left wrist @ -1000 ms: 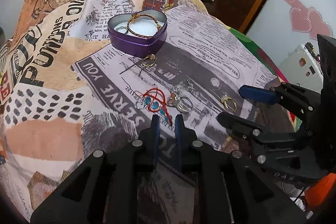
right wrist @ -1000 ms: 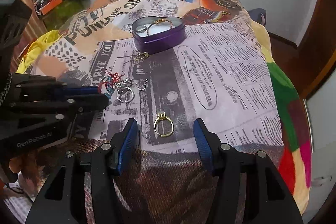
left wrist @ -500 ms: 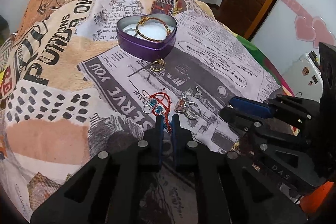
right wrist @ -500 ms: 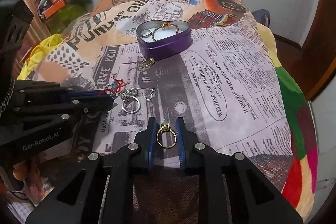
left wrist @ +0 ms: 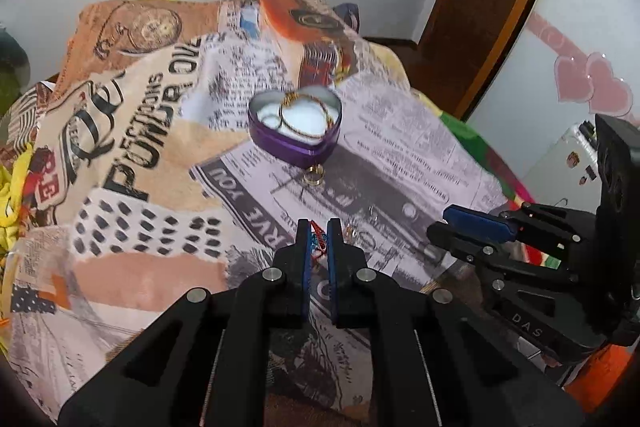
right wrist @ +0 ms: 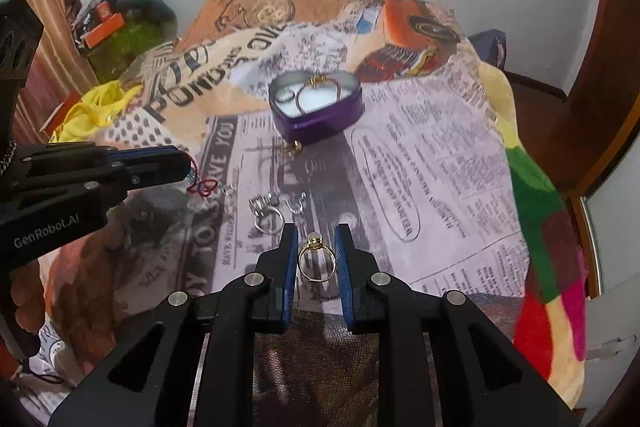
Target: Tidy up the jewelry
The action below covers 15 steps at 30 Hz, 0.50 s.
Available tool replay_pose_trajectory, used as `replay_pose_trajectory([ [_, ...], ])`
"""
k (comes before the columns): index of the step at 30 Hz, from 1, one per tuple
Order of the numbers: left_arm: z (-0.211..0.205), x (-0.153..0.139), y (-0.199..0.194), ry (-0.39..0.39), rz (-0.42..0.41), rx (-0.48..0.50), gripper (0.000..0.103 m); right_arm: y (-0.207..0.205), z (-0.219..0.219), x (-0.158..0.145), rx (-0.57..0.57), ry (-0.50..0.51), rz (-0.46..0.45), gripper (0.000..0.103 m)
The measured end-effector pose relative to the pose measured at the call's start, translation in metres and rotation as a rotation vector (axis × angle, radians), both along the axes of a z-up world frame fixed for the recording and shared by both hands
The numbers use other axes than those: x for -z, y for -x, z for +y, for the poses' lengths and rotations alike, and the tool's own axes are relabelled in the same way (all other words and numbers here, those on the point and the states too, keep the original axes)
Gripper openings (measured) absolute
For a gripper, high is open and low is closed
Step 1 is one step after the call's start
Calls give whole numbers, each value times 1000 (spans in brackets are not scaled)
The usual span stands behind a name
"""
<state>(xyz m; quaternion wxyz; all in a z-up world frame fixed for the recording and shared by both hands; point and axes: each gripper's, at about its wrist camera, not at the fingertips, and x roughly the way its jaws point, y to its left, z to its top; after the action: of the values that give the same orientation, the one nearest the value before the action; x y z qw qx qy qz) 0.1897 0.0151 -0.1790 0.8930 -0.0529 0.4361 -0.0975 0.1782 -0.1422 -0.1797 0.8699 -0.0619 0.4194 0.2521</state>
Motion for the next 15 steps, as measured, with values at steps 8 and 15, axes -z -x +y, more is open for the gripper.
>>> replay_pose_trajectory([
  [8,6,-29,-5,9,-75,-7,6,-2,9,-23,4,-21,-53,17],
  [15,10,-37,-19,7,-104,-12,6,-16,18,-38,5,-31,-101,17],
])
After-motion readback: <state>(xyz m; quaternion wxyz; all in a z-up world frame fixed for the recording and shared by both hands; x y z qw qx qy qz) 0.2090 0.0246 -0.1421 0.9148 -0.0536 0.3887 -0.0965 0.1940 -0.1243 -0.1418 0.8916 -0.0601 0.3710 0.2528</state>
